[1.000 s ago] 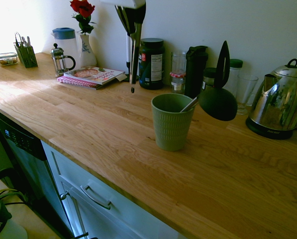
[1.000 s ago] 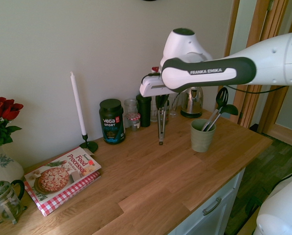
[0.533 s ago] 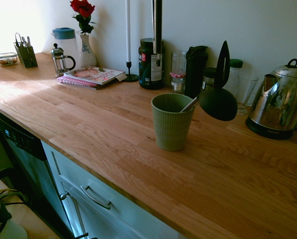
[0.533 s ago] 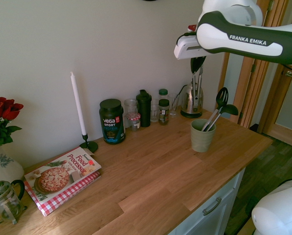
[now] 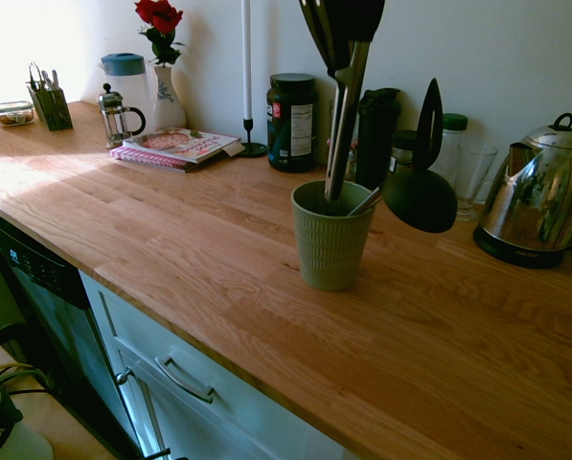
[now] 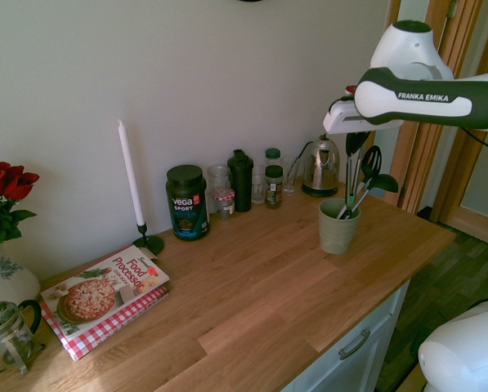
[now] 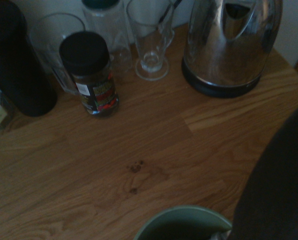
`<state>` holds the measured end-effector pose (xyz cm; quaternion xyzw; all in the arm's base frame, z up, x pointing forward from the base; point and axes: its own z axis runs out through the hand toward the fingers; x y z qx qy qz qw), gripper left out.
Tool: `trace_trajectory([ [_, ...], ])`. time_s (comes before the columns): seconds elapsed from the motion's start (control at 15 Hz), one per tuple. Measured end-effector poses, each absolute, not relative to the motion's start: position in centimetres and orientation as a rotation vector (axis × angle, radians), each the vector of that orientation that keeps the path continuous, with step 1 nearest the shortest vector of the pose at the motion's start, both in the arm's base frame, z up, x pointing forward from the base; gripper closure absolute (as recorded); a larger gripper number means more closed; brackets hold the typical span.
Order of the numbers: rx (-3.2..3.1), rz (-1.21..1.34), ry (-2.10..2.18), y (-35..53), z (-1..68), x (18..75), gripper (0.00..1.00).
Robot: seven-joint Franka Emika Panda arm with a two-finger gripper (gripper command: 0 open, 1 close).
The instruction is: Put the tongs back in the holder
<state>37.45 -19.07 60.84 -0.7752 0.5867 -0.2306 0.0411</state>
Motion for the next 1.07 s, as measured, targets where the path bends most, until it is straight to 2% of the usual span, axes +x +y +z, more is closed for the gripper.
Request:
trace_trajectory([
  [0.27,-2.378,-0.646,1.784,-19.5,55.0,38.3,1.0],
  [0.33,-2.377,-0.63,1.781,-19.6,54.1,38.7,0.0],
  [0.87,-2.37,-0.588,1.772,-19.6,52.6,39.3,0.0],
  [1.07,-2.388,-0.598,1.747,-18.4,54.9,38.7,0.0],
])
